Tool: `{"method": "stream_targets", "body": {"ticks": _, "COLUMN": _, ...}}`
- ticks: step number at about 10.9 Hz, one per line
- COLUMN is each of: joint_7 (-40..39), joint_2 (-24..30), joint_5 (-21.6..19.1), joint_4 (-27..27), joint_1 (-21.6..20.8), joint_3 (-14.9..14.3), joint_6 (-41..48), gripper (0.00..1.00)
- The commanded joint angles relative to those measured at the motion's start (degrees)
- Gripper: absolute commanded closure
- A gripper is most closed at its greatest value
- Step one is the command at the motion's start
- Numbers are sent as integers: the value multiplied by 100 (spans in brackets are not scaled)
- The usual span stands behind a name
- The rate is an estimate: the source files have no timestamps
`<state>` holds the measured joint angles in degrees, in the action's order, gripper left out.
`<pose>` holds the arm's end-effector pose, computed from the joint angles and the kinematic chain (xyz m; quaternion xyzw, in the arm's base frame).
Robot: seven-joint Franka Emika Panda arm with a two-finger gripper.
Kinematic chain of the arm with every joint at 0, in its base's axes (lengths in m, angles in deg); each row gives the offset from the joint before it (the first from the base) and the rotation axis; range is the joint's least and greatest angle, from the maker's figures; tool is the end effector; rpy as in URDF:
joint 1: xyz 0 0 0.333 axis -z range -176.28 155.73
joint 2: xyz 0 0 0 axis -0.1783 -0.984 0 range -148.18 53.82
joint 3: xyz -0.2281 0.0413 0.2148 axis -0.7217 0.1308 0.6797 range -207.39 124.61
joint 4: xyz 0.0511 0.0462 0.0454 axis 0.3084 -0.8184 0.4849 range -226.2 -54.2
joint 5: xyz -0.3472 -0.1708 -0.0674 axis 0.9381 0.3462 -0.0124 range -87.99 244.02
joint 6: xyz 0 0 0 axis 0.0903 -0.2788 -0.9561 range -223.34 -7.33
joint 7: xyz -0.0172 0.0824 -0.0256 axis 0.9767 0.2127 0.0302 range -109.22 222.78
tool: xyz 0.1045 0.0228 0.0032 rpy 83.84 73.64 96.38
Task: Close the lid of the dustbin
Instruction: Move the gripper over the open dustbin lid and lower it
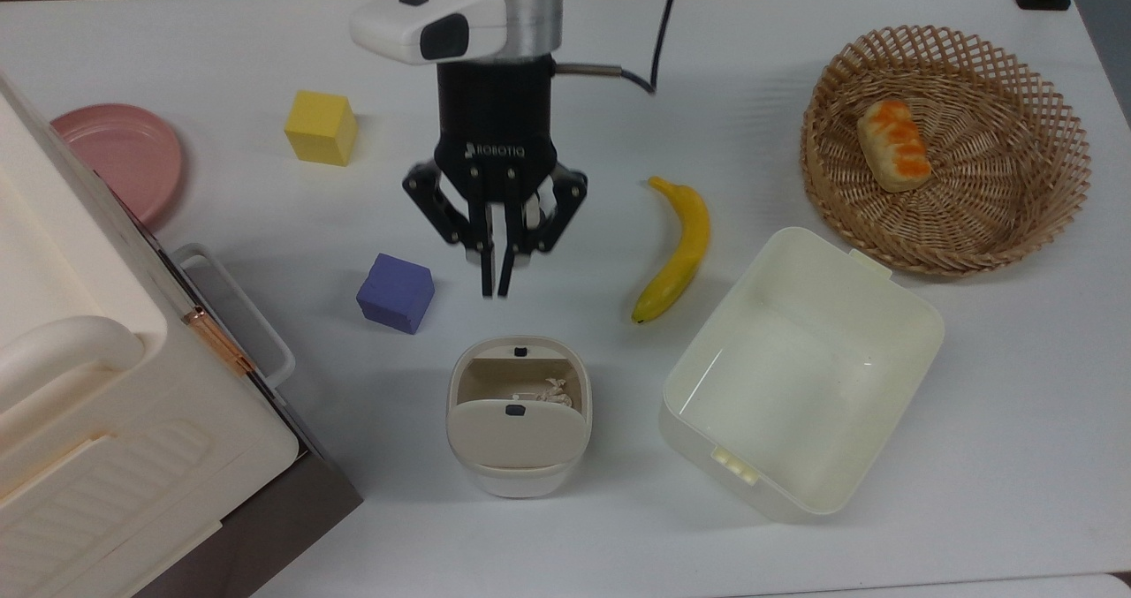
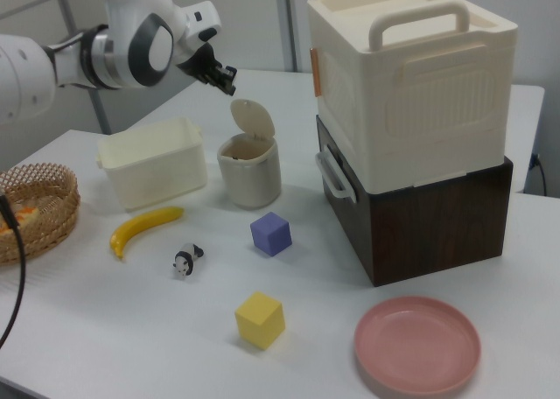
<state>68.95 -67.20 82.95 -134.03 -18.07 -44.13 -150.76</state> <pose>0.7104 0.0689 0.5613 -0.9425 0.0310 -0.3327 0.0066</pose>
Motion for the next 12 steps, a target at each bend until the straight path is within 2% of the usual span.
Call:
{"method": "stream_targets", "body": {"ticks": 1, "joint_7": 698, "joint_2": -851, "joint_5": 95, "joint_4": 865, "joint_1": -247, "joint_3": -322, "joint_6": -1013, "gripper": 89}}
{"method": "stream_targets", "body": {"ticks": 3, "joint_7": 900, "joint_2": -1256, "joint_5": 95, "joint_4": 1289, "joint_1": -380, "joint_3": -664, "joint_6": -1278, "gripper": 89}}
{"method": "stream_targets", "body": {"ticks": 5, "joint_7": 1024, "joint_2": -1696, "joint_5": 104, "joint_4": 1492, "joint_1": -485, "joint_3": -902, "joint_6": -1481, "gripper": 89}}
{"method": "stream_targets", "body": {"ticks": 7, "joint_7": 1068, "joint_2": -1855, "joint_5": 95, "joint_4": 1493, "joint_1": -625, "joint_3": -939, "joint_6": -1613, "gripper": 89}}
{"method": "stream_targets", "body": {"ticks": 10, "joint_7": 1103, "joint_2": -1804, "joint_5": 104, "joint_4": 1370, "joint_1": -766, "joint_3": -930, "joint_6": -1570, "gripper": 89}}
{"method": "stream_targets", "body": {"ticks": 12, "joint_7": 1094, "joint_2": -1497, "joint_5": 95, "joint_4": 941, "joint_1": -776, "joint_3": -921, "joint_6": -1552, "gripper": 89}}
